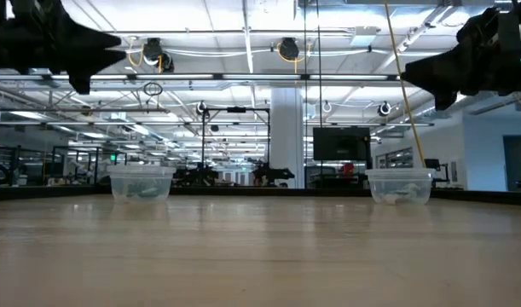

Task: Pick and place Stevia / Truvia into bins
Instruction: Return to Home Position

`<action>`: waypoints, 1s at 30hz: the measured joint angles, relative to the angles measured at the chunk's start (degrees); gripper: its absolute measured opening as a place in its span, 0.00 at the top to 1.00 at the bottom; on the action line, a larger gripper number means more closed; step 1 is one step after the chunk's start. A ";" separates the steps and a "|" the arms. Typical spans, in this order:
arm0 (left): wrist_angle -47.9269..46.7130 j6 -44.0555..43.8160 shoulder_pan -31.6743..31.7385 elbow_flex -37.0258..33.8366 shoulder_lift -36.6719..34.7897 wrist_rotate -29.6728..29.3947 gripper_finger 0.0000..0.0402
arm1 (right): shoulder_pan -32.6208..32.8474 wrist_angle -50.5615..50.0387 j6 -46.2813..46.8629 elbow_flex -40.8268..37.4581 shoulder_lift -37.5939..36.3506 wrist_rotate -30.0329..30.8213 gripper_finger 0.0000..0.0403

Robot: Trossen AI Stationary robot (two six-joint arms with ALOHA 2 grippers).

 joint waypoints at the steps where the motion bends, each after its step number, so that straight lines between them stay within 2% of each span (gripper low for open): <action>1: 1.85 -0.19 0.00 -1.40 -0.05 -0.04 0.63 | 0.00 0.23 -0.01 -0.04 -0.02 0.02 0.74; 5: 5.65 -0.99 0.11 -6.55 -0.05 -0.15 0.63 | 0.00 -1.45 -0.09 -0.09 0.17 0.20 0.74; 12: -0.30 -3.02 0.15 -6.46 0.19 -0.51 0.63 | 0.00 -1.88 -0.11 -0.15 0.19 0.02 0.74; 30: 0.57 -1.03 0.15 -6.52 2.37 -0.15 0.63 | 0.00 -1.40 -0.11 -0.24 0.19 -0.02 0.74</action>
